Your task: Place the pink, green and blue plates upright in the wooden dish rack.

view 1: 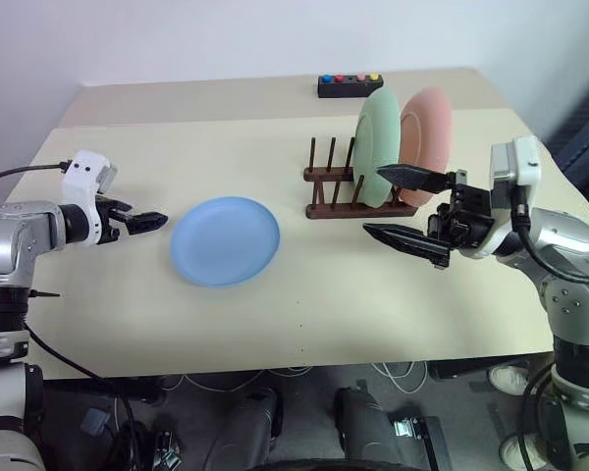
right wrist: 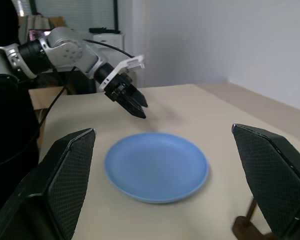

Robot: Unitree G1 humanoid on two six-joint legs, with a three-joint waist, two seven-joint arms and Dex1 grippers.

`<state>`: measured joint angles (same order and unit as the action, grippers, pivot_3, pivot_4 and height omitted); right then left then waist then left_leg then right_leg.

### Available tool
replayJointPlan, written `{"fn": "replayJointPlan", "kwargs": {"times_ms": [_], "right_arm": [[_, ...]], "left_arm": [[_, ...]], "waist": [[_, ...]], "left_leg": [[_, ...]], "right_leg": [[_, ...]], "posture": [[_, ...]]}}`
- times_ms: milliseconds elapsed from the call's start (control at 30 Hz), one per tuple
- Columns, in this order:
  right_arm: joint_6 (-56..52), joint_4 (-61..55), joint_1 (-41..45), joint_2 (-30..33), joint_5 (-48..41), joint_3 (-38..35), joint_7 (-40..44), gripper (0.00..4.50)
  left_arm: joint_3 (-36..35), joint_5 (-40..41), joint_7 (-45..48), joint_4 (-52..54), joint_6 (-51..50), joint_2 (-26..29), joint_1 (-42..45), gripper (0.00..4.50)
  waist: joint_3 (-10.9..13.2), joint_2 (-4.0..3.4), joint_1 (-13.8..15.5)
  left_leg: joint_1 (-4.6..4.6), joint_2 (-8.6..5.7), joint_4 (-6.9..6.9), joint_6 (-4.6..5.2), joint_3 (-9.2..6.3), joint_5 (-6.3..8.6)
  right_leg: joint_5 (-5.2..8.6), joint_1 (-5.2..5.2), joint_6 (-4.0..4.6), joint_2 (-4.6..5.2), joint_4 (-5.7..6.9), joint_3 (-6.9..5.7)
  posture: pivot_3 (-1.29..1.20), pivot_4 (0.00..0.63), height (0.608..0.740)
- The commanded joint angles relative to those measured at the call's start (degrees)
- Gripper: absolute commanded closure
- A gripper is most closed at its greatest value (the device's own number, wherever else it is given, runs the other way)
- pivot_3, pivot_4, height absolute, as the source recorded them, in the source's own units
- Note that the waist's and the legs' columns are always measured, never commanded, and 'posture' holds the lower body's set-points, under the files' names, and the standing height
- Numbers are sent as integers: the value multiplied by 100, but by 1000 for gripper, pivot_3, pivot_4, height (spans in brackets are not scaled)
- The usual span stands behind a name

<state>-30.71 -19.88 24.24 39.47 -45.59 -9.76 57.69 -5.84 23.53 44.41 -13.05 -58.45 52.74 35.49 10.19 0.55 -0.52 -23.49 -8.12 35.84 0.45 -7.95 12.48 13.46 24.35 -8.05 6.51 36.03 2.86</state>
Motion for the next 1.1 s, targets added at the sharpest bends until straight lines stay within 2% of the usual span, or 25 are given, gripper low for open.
{"fn": "replayJointPlan", "kwargs": {"times_ms": [33,167,267,433,533,667,933,1033,1100], "right_arm": [[134,-39,146,-31,38,-28,-25,40],[153,-79,136,-31,87,-17,-74,40],[155,-111,88,-26,98,-28,-112,40],[220,-146,-22,-100,187,-2,-213,40],[246,-175,-56,-132,219,-4,-295,40],[277,-187,-104,-140,248,-10,-337,40],[319,-193,-160,-157,290,-40,-454,40],[327,-192,-174,-116,289,-65,-469,0],[309,-199,-171,-98,279,-78,-485,0]], "left_arm": [[-99,8,-113,75,-208,-59,9,0],[-132,217,-219,134,-703,-408,-6,0],[3,140,-169,-20,-718,-437,95,0],[156,61,-44,-930,-770,-562,859,0],[954,-323,204,-1458,-1116,-376,1324,0],[1623,-531,849,-2243,-1310,-266,1977,0],[2240,-1079,1405,-3635,-990,-759,2747,0],[2219,-1146,1506,-3888,-1034,-985,2774,891],[2134,-1210,1439,-4035,-961,-1122,2809,1852]], "waist": [[0,0,-4],[0,0,-6],[3,5,-16],[3,7,-11],[3,7,-7],[6,12,-27],[6,13,-20],[5,11,-11],[4,11,-3]], "left_leg": [[0,0,0,0,0,0],[0,0,-1,0,0,0],[0,0,-1,-1,0,0],[0,1,-2,-3,-1,-1],[0,-3,0,-2,0,-1],[0,-3,-2,-2,0,-1],[-1,-3,-1,-2,0,-2],[0,-4,0,-2,0,-2],[0,-4,2,-2,0,-2]], "right_leg": [[0,0,0,0,0,0],[0,1,0,0,1,0],[0,2,0,0,2,0],[0,5,1,-2,5,0],[0,2,0,2,2,0],[0,5,-1,-2,5,0],[0,6,-1,-3,7,0],[0,4,-1,-2,8,0],[1,2,-2,-1,7,0]], "posture": [[0,150,740],[0,150,740],[0,150,740],[0,150,740],[0,150,740],[0,150,740],[0,150,740],[0,150,740],[0,150,740]]}}
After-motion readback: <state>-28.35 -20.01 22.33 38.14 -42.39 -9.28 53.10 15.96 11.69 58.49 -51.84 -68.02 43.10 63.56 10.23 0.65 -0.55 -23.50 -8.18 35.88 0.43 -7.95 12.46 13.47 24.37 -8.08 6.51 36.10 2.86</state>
